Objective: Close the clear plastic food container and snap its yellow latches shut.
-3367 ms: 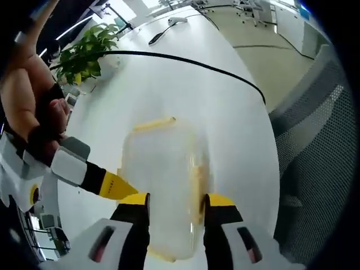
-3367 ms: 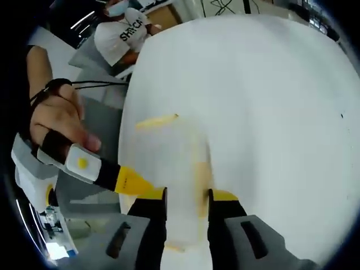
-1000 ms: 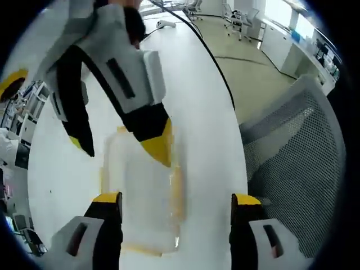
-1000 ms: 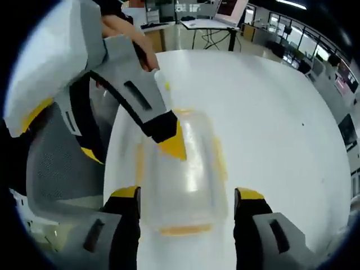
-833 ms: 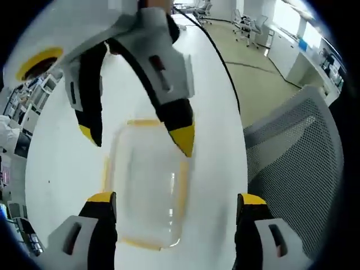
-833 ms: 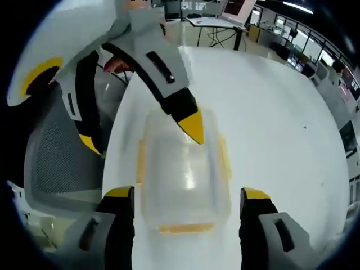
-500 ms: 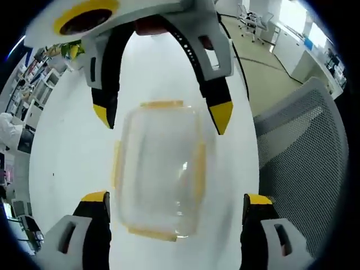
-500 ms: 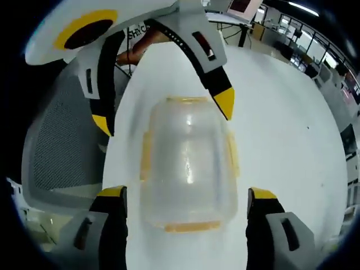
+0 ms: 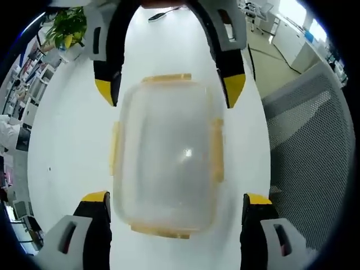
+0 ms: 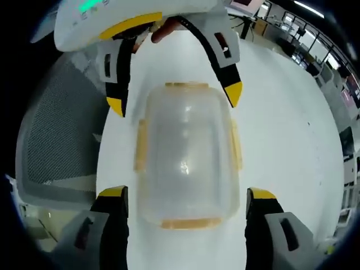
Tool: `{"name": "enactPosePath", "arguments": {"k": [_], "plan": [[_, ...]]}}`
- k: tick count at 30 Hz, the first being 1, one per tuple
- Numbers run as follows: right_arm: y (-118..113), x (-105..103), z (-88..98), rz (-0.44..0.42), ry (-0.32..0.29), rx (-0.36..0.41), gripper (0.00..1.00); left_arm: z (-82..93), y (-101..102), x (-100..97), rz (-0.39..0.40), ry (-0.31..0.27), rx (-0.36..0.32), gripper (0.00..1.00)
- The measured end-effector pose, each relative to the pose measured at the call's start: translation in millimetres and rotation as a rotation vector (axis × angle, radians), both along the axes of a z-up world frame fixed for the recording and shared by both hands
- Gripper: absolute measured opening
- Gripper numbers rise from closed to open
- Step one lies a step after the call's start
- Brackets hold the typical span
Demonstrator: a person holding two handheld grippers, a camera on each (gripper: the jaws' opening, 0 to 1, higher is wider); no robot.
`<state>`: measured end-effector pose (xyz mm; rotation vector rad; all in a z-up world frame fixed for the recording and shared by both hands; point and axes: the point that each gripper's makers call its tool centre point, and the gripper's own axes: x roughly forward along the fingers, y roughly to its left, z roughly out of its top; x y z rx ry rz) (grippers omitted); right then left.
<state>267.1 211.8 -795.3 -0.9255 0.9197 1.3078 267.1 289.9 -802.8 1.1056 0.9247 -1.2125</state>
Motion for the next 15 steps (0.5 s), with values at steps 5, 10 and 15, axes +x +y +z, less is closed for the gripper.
{"name": "enactPosePath", "arguments": {"k": [5, 10, 15], "plan": [[-0.8, 0.7, -2.6, 0.005, -0.008, -0.014, 0.83, -2.3, -0.4, 2.2, -0.001, 0.01, 0.0, 0.93], [-2.0, -1.8, -5.5, 0.003, 0.003, -0.027, 0.82, -7.4, 1.8, 2.4, -0.002, 0.014, 0.015, 0.9], [-4.0, -1.9, -8.5, 0.012, -0.001, -0.039, 0.8, -7.9, -1.4, 7.6, -0.006, 0.003, 0.012, 0.86]]}}
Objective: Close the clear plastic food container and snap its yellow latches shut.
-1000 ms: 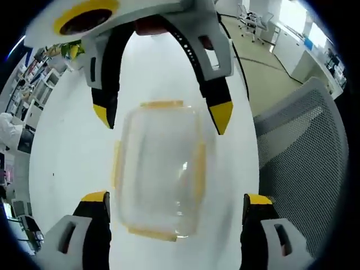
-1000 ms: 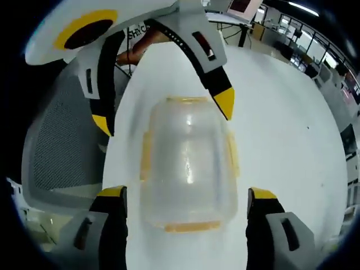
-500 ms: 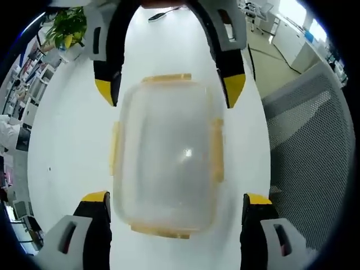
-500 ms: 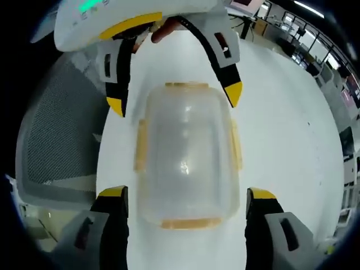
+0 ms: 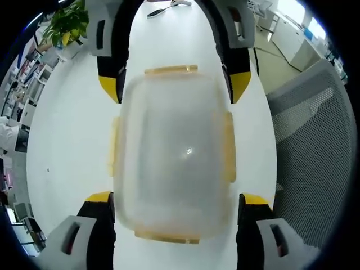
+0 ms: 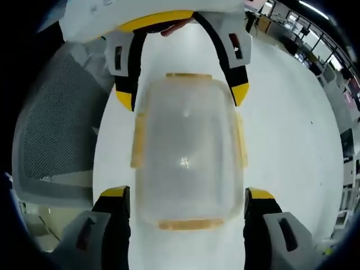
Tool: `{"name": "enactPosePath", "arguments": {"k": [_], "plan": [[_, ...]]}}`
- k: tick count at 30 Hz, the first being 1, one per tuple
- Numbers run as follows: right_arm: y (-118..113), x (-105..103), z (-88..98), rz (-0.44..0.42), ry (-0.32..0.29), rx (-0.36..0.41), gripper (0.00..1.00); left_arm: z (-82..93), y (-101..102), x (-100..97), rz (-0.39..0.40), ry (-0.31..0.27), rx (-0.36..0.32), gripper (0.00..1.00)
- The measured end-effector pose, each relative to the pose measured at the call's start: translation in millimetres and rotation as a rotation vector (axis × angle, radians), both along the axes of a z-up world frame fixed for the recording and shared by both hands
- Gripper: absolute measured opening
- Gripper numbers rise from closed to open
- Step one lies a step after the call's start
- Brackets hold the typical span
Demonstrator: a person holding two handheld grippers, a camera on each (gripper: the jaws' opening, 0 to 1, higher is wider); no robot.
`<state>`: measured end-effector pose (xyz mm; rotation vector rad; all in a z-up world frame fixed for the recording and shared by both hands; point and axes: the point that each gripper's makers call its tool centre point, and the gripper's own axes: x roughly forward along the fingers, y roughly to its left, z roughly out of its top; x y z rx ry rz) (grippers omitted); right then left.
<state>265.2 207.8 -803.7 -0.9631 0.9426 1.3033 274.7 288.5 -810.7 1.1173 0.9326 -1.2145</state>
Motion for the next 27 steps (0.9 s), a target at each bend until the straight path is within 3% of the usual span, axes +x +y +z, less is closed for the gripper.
{"name": "enactPosePath", "arguments": {"k": [8, 27], "plan": [[-0.3, 3.2, -1.5, -0.01, -0.017, 0.008, 0.75, -3.0, -1.0, 4.1, -0.014, -0.016, 0.013, 0.8], [3.2, 0.3, -1.5, -0.046, -0.015, 0.033, 0.75, -3.2, 2.3, 3.7, -0.038, -0.021, 0.034, 0.79]]}}
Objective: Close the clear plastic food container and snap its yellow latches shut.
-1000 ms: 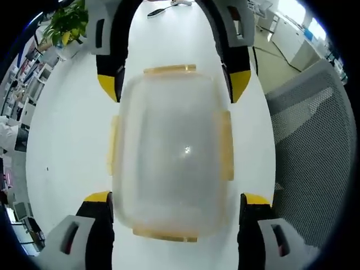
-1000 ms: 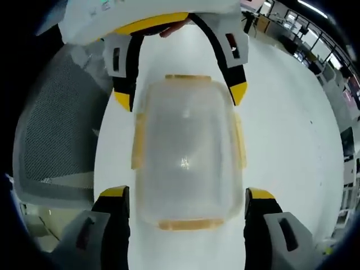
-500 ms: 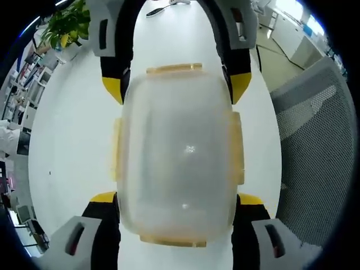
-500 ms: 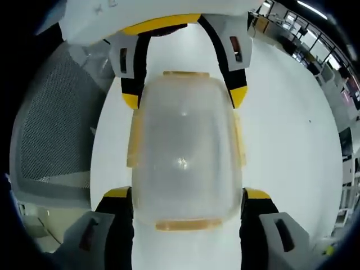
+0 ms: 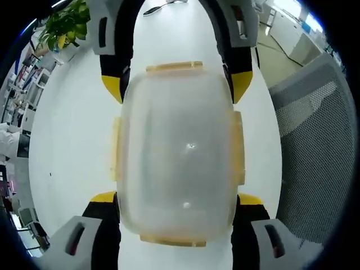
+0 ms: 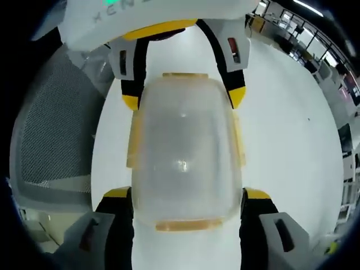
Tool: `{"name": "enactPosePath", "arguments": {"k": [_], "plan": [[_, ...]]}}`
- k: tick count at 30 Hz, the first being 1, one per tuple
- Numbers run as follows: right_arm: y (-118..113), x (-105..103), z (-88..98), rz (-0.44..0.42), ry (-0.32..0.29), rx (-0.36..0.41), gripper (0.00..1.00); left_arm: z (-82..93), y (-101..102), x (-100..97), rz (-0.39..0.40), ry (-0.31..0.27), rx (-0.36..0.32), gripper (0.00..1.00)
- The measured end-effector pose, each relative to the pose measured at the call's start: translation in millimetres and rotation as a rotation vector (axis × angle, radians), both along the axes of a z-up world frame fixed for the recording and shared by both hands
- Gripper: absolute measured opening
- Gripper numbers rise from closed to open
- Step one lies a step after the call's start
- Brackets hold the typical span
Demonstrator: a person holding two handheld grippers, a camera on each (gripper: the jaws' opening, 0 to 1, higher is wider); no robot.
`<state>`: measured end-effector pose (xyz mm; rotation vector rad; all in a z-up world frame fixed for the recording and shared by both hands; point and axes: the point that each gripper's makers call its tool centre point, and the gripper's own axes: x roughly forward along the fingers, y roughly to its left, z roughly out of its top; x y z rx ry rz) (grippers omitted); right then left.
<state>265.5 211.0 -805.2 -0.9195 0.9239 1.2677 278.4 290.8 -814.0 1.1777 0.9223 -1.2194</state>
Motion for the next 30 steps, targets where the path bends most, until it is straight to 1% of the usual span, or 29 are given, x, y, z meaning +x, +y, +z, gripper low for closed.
{"name": "enactPosePath", "arguments": {"k": [4, 12, 18, 23, 26, 30], "plan": [[1, 0, -0.8, -0.004, -0.003, -0.007, 0.75, -0.2, 1, 0.3, -0.001, -0.003, 0.001, 0.79], [11, 1, -0.6, -0.004, -0.001, -0.005, 0.75, 0.6, 10, 1.0, 0.008, 0.001, -0.029, 0.79], [26, 1, -1.1, -0.004, -0.002, -0.021, 0.75, 0.3, 24, 0.8, 0.009, 0.0, -0.016, 0.79], [37, 1, -0.6, -0.003, -0.001, -0.012, 0.75, 1.0, 38, -0.7, 0.016, 0.001, -0.028, 0.79], [48, 0, -1.0, -0.001, -0.001, -0.018, 0.75, 1.0, 47, -0.9, 0.02, 0.003, -0.04, 0.79], [61, -1, -0.6, -0.007, -0.001, -0.019, 0.75, 0.8, 59, -1.5, 0.014, 0.004, -0.036, 0.79]]}}
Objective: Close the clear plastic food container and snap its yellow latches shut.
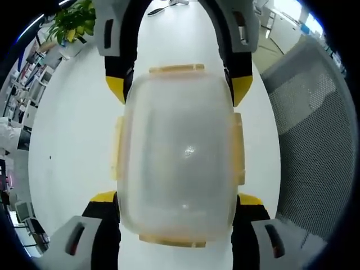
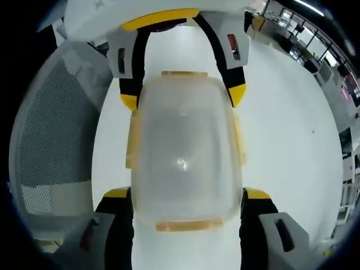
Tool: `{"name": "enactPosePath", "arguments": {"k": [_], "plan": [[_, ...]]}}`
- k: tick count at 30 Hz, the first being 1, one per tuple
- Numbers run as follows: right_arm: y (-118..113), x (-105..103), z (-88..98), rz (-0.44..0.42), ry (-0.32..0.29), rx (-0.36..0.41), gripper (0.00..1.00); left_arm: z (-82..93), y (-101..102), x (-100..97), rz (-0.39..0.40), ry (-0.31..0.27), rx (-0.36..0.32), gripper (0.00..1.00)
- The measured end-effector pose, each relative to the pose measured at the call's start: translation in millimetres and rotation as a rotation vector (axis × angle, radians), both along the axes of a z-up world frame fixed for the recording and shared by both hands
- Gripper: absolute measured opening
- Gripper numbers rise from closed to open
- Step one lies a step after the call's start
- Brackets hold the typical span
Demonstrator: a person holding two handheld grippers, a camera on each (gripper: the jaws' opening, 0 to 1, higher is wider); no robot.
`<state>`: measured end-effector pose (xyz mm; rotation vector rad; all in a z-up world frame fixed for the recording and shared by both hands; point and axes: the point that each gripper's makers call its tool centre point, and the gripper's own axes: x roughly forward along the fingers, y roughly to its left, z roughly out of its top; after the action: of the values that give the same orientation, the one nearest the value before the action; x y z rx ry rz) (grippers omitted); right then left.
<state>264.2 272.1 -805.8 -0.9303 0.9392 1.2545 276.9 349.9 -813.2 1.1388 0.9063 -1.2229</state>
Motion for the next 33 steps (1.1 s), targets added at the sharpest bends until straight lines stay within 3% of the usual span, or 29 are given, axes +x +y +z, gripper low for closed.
{"name": "enactPosePath", "arguments": {"k": [14, 33], "plan": [[40, -1, 0.3, 0.005, -0.002, 0.004, 0.75, -0.4, 43, -1.8, 0.003, -0.002, 0.019, 0.79], [78, -3, -1.2, 0.02, -0.013, -0.027, 0.75, -0.2, 80, -5.6, 0.026, -0.003, 0.003, 0.79]]}}
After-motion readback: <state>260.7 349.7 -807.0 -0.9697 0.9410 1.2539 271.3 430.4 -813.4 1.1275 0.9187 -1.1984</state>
